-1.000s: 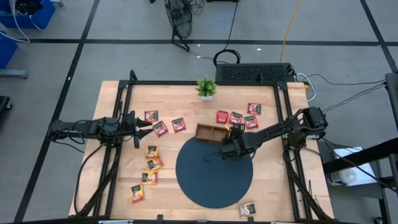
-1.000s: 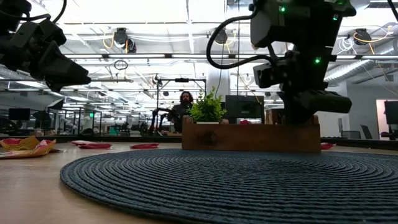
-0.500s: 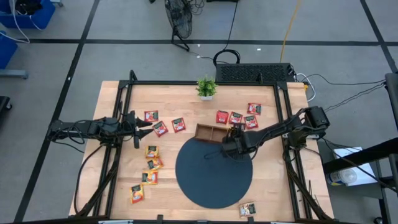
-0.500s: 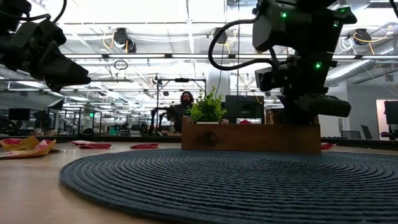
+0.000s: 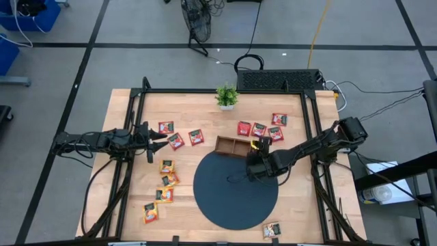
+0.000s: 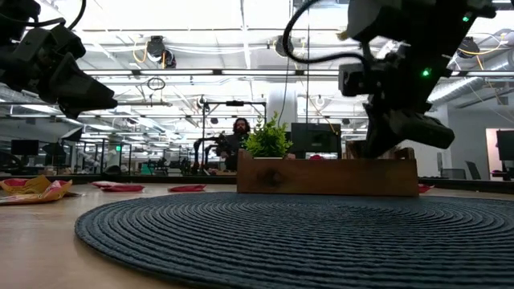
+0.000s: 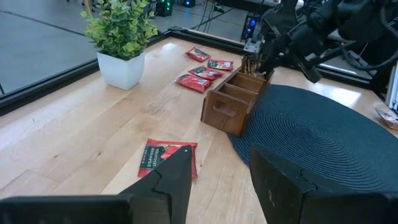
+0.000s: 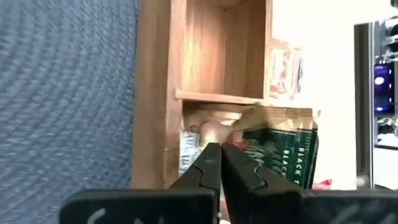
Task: Pick & Place Tea
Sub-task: Put the brown tea bag into the right slot of the wooden organizer
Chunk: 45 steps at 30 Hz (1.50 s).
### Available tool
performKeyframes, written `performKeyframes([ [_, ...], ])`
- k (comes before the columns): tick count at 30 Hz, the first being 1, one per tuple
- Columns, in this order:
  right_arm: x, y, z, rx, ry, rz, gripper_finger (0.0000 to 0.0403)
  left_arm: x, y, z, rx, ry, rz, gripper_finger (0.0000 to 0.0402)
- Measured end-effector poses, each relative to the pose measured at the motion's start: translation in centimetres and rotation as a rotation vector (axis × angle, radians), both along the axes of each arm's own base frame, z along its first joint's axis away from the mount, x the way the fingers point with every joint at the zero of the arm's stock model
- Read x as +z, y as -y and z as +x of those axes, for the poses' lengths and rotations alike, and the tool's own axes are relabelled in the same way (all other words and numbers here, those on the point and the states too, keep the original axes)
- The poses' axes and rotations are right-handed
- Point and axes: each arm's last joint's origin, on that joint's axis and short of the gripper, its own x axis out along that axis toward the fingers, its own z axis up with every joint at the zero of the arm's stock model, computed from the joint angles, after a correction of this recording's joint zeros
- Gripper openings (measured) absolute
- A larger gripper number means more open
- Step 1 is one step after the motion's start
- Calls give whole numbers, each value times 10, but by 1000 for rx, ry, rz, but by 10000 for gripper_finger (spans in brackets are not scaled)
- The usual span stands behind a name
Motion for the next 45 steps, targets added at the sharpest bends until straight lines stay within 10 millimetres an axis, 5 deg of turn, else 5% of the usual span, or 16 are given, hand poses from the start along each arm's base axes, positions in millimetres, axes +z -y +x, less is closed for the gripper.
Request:
performKeyframes([
  [11,19,-30,-13,34,179,-37,0,0,0,0,0,0,0,161],
  [18,47,-97,-47,202,489,190,0,0,0,0,0,0,0,161],
  [24,41,-151,-82,532,860,443,0,0,0,0,0,0,0,161],
  [29,29,-151,-111,837,1086,665,0,0,0,0,0,0,0,161],
  [33,22,-146,-123,1011,1087,879,27,0,0,0,0,0,0,161],
  [40,18,-170,-115,829,803,843,171,0,0,0,0,0,0,161],
  [45,7,-170,-116,336,518,975,232,0,0,0,0,0,0,161],
])
